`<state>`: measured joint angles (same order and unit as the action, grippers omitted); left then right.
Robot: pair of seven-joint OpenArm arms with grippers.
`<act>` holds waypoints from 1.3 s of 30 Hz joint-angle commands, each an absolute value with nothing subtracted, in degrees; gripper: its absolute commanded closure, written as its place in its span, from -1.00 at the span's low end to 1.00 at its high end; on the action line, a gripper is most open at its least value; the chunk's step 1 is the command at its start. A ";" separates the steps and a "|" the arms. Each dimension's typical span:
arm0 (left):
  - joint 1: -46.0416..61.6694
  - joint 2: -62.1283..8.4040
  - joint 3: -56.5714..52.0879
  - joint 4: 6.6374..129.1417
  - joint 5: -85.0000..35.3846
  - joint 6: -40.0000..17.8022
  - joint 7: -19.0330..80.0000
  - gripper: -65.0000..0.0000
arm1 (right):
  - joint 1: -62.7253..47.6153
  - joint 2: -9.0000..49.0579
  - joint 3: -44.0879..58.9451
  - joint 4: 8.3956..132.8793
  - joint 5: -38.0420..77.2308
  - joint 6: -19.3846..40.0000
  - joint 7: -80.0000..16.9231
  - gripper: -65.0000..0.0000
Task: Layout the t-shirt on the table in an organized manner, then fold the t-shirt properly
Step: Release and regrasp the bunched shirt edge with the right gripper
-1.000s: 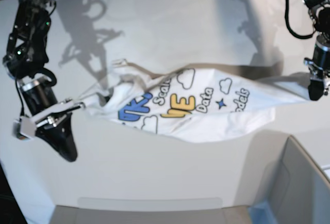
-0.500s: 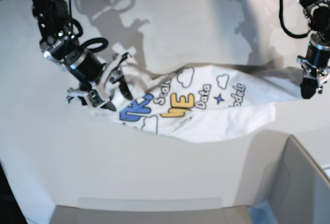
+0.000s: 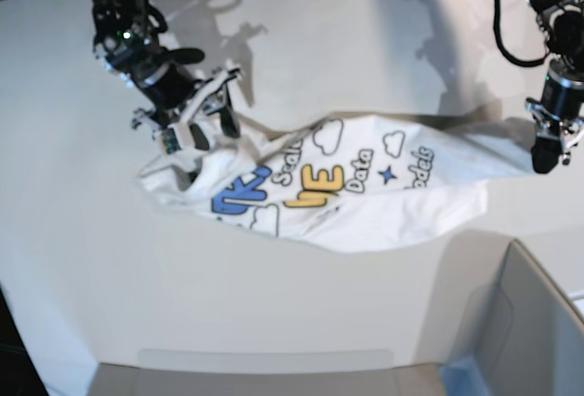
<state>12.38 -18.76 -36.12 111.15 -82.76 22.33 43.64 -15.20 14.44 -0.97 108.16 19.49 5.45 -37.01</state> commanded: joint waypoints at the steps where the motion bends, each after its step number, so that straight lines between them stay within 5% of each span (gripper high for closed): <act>1: 12.00 -19.91 -36.35 112.04 -85.00 23.16 44.35 1.00 | -13.58 14.55 -0.75 106.95 18.51 5.67 -35.56 0.04; 19: 10.42 -21.32 -34.07 109.93 -85.00 23.16 44.26 1.00 | -10.24 13.58 -8.04 90.07 15.25 5.67 -29.93 0.07; 22: 10.33 -21.32 -33.80 109.93 -85.00 23.16 44.26 1.00 | -10.59 14.81 -12.18 92.09 12.53 5.67 -29.93 0.30; 27: 10.33 -21.41 -33.80 109.85 -85.00 23.16 44.26 1.00 | -10.77 13.23 -13.49 95.87 7.16 5.58 -29.93 1.00; 39: 10.33 -21.93 -33.80 109.85 -85.00 23.25 44.26 1.00 | -14.29 12.70 -10.42 108.62 3.65 5.58 -29.67 1.00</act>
<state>10.68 -20.78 -33.50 109.08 -82.78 22.35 43.68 -14.94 12.64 -10.87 107.68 3.68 5.85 -31.40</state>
